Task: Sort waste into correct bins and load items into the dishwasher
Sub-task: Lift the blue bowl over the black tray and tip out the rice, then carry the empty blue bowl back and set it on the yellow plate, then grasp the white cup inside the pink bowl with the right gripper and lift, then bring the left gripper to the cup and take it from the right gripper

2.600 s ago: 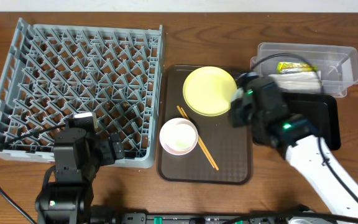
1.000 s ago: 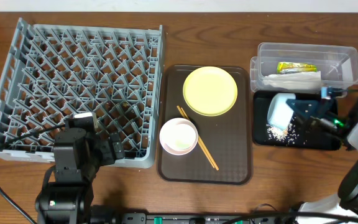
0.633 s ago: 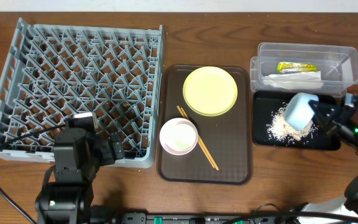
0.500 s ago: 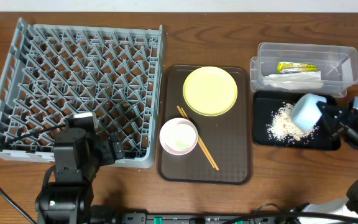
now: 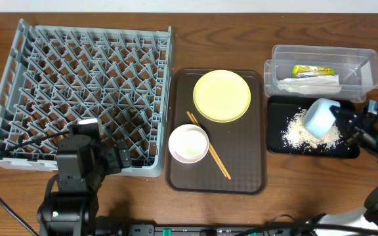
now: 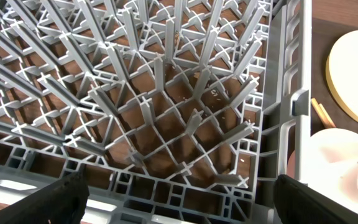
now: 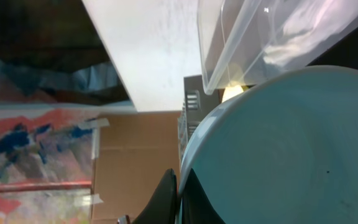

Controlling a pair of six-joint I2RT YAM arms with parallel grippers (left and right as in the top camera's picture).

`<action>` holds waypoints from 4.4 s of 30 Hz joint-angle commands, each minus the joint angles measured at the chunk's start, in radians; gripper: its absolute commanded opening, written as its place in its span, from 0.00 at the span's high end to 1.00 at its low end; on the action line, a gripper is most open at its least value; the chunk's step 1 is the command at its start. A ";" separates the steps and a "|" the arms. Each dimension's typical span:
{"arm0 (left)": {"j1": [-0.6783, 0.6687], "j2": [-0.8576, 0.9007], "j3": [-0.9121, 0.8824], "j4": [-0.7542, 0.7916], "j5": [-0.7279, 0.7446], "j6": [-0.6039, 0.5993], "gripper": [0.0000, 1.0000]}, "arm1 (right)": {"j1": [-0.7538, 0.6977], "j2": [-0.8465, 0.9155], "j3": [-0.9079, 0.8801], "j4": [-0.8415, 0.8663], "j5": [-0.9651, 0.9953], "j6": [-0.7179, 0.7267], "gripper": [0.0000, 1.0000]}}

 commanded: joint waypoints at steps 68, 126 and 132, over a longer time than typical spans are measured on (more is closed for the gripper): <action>-0.004 -0.001 0.022 -0.016 -0.008 -0.006 0.02 | 1.263 0.112 0.508 -0.318 1.315 -0.406 0.66; -0.004 0.102 0.020 0.336 0.573 -0.164 0.03 | 1.089 -0.090 0.660 -0.536 0.782 -0.271 0.99; -0.004 0.221 0.020 0.595 0.913 -0.164 0.03 | 1.056 -0.089 0.660 -0.452 0.434 -0.271 0.99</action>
